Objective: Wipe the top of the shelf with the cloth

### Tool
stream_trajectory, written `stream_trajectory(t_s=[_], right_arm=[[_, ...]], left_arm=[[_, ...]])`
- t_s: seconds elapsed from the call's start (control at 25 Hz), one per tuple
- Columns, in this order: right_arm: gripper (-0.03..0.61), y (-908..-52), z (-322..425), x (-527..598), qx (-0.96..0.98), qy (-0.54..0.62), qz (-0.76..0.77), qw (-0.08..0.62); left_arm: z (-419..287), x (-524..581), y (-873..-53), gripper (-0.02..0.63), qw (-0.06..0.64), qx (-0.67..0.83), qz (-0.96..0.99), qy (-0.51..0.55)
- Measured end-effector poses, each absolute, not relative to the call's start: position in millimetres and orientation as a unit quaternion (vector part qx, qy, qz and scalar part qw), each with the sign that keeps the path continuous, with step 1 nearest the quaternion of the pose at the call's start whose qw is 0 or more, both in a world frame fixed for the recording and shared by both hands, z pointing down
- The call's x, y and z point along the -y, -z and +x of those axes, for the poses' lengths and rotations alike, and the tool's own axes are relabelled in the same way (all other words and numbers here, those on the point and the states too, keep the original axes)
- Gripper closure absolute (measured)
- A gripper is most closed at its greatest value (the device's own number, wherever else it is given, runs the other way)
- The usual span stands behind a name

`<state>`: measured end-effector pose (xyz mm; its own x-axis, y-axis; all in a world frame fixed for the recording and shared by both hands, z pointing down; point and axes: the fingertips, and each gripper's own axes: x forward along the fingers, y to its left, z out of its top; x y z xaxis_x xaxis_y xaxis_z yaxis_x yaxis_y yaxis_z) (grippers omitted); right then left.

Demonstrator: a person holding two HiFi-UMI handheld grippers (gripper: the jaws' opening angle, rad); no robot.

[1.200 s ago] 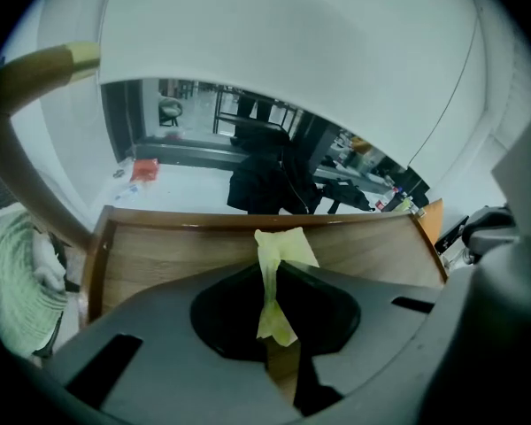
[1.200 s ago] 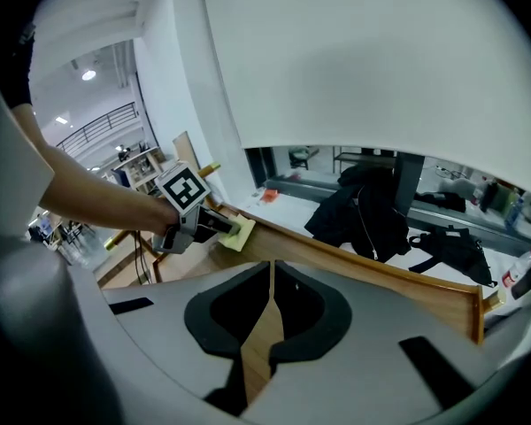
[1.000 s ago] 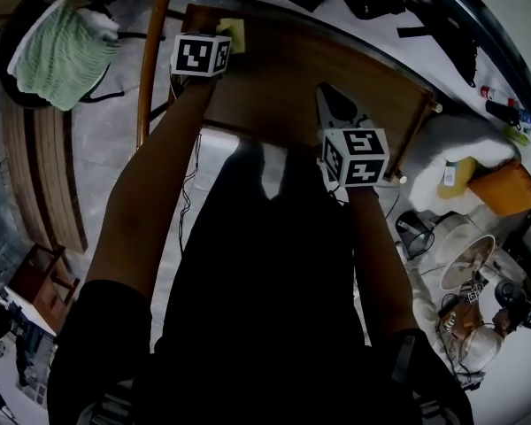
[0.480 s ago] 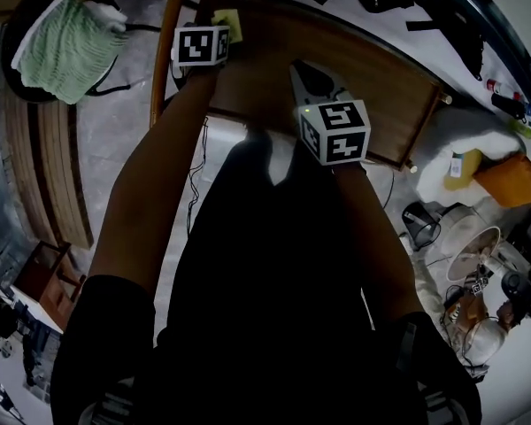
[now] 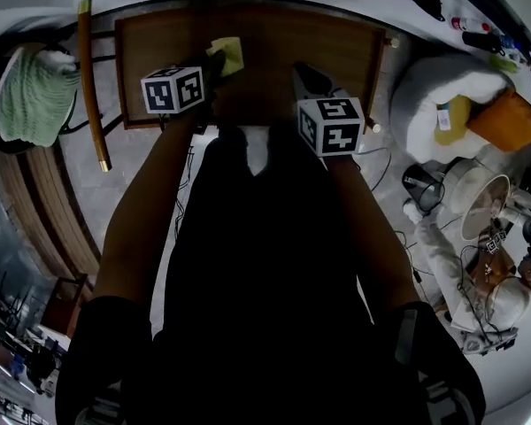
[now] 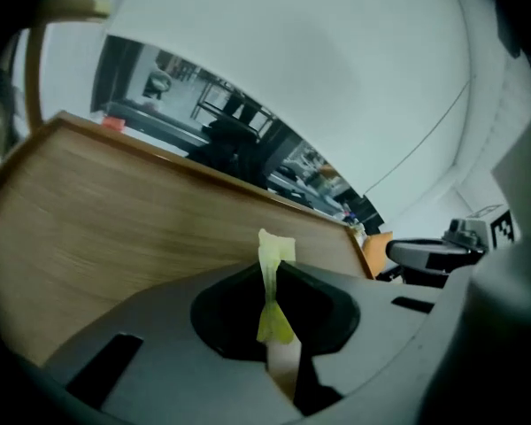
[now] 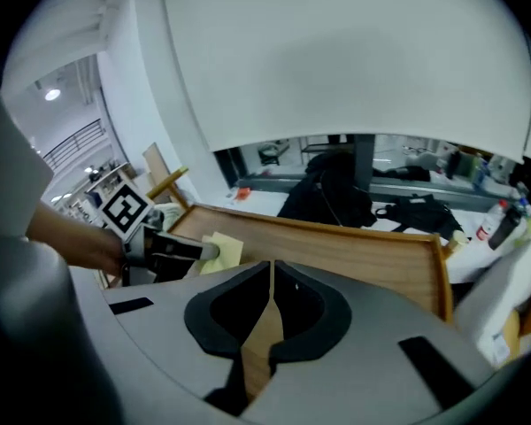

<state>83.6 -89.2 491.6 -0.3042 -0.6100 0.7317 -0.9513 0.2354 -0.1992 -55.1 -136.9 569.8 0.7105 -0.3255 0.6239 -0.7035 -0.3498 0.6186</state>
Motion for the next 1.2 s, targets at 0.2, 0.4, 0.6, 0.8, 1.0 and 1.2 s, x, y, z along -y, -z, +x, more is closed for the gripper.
stream_trajectory(t_s=[0.2,0.4,0.6,0.8,1.0,1.2], right_arm=[[0.554,-493.0,204.2,74.8,0.682,-0.324,0.602,0.261],[0.554,-500.6,292.3,69.5,0.649,-0.33,0.639,0.248],[0.552,-503.1,320.7,74.3,0.665,-0.308,0.63,0.257],[0.554,-510.0,323.3,71.2,0.673,-0.303,0.619,0.268],[0.552,-519.2,316.7,73.4,0.677,-0.315,0.609,0.27],[0.554,-520.4,310.1,75.3,0.681,-0.314,0.601,0.276]], left_arm=[[95.6,101.0,-557.3,0.586,0.461,0.242,0.824,-0.224],[200.2,81.4,-562.9,0.586,0.459,0.212,0.825,-0.252],[258.9,86.7,-566.3,0.586,0.464,0.223,0.818,-0.257],[272.3,87.9,-580.8,0.586,0.446,0.232,0.813,-0.293],[274.2,89.0,-580.5,0.586,0.408,0.245,0.826,-0.302],[271.4,88.7,-579.0,0.586,0.381,0.241,0.831,-0.325]])
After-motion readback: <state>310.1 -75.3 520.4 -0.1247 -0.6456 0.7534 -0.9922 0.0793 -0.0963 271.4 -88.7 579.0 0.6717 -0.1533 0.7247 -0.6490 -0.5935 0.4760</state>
